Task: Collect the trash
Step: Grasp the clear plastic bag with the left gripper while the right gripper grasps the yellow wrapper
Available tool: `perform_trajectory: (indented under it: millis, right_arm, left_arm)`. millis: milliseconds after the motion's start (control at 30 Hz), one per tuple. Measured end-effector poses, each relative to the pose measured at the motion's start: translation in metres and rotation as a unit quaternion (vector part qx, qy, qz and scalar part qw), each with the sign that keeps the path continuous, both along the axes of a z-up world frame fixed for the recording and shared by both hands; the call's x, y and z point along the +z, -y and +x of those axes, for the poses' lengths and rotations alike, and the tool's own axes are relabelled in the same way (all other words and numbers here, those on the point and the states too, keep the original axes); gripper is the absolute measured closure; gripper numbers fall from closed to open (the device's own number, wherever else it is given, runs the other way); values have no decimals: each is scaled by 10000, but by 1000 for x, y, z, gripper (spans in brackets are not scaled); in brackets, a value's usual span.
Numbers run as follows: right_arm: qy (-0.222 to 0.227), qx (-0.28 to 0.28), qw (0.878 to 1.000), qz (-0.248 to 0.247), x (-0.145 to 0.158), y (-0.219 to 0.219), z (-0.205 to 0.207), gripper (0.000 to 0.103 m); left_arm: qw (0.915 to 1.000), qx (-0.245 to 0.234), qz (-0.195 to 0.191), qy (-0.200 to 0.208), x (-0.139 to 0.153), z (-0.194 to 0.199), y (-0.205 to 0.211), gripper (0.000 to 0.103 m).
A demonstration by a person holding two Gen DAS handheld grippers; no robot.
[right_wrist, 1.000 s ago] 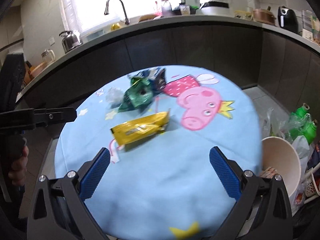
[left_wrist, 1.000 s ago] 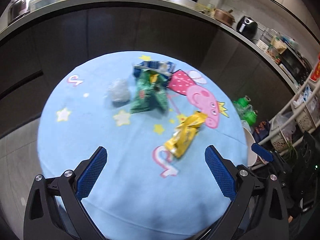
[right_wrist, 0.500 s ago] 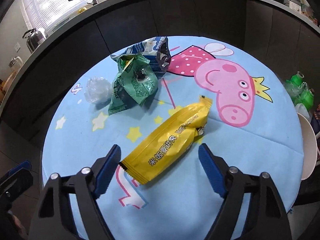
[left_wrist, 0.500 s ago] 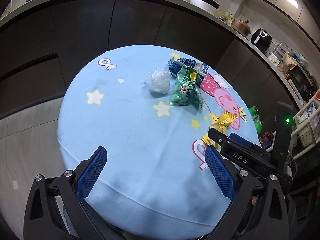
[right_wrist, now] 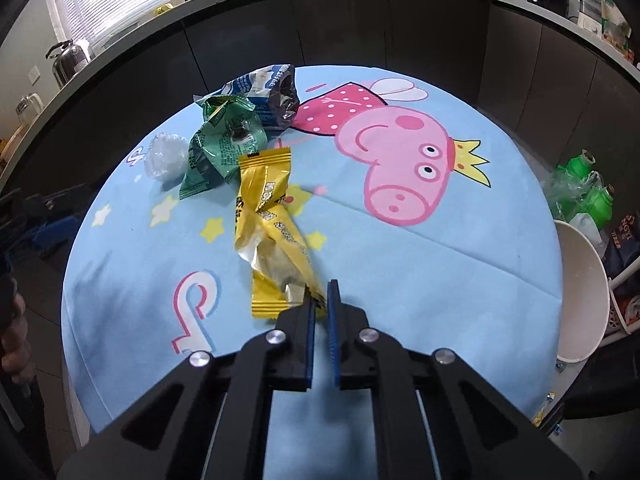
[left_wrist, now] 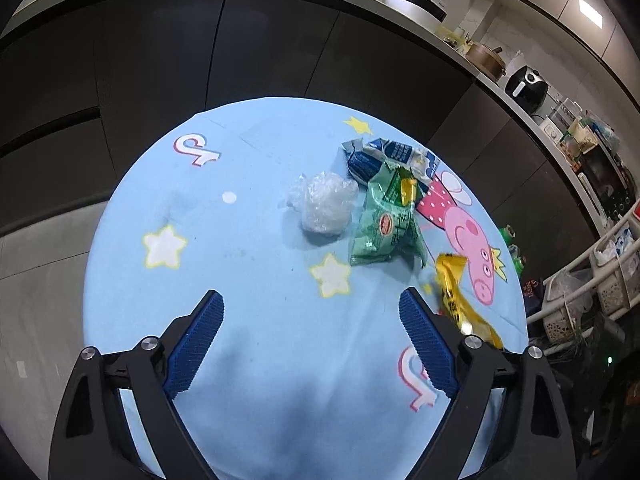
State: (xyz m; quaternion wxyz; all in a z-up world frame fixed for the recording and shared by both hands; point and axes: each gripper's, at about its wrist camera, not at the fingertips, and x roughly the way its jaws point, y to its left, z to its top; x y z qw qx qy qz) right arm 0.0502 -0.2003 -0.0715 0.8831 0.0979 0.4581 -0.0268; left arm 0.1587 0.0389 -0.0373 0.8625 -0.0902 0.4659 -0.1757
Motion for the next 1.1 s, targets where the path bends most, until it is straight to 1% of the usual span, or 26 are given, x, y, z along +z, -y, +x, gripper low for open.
perform_trajectory:
  millis: [33,67,100,133,200,267,433,533,600,633,667,700,767,800,833,867,900,933,967,1000,1033,1100]
  right_arm:
    - [37,41,10000,7,1,-1,0,88]
    - [75,88,9999,18,3,-2,0,83]
    - [103,129,9999,26,4,-3,0,80]
    - [147,194,9997,25,6,-5,0,79]
    - [204,299,9993,24,8,-9,1,78]
    - [258,385,9989,0,9,-11,3,78]
    - [288,495,9984,-9,8,-11,7,78]
    - [297,536,9981,1,6,-10,10,78]
    - [281,544,9981,-18,4,-10,11,78]
    - [265,548,9981,-30,3,-10,13,78]
    - [248,552,9982,-56,2,-10,14,78]
    - [234,565,9981,-70,2,-11,15,78]
    - [235,596,9979,-78,1,-12,17,78]
    - [250,622,9977,-70,2,-13,17,77]
    - [275,649,9975,-39,3,-13,17,72]
    - [295,656,9974,-28,3,-14,17,70]
    - [323,667,9972,-26,4,-14,17,64]
    - [336,690,9971,-18,4,-16,18,61]
    - [333,702,9970,-18,4,-17,19,56]
    - [326,739,9967,-30,3,-19,19,56]
    - [311,765,9966,-43,2,-22,19,56]
    - [313,824,9961,-23,1,-26,20,56]
  left_arm:
    - [10000,-1,-16,21,1,8,2,25]
    - [10000,-7,-5,58,2,19,5,27]
    - [10000,-5,44,90,3,28,9,28]
    - [9999,-7,100,115,2,36,12,30]
    - [9997,-24,214,126,0,53,19,33]
    - [9997,-100,198,69,-4,67,26,36]
    - [9995,-177,251,-49,-13,86,40,36]
    - [9993,-204,315,-84,-17,92,45,41]
    - [9988,-243,405,-152,-23,97,49,46]
    - [9985,-272,433,-213,-26,100,51,51]
    - [9982,-289,445,-262,-29,99,52,54]
    - [9980,-294,465,-308,-33,100,52,56]
    - [9977,-301,458,-395,-38,101,50,63]
    - [9977,-308,394,-447,-40,101,49,65]
    - [9978,-314,334,-478,-40,101,47,68]
    - [9979,-309,289,-493,-40,101,45,69]
    - [9979,-298,285,-490,-40,101,44,69]
    - [9980,-283,292,-483,-40,100,43,69]
    - [9981,-267,298,-476,-39,99,41,72]
    - [9981,-260,296,-471,-38,98,40,75]
    - [9982,-242,288,-470,-38,96,38,81]
    - [9983,-228,261,-461,-35,92,35,86]
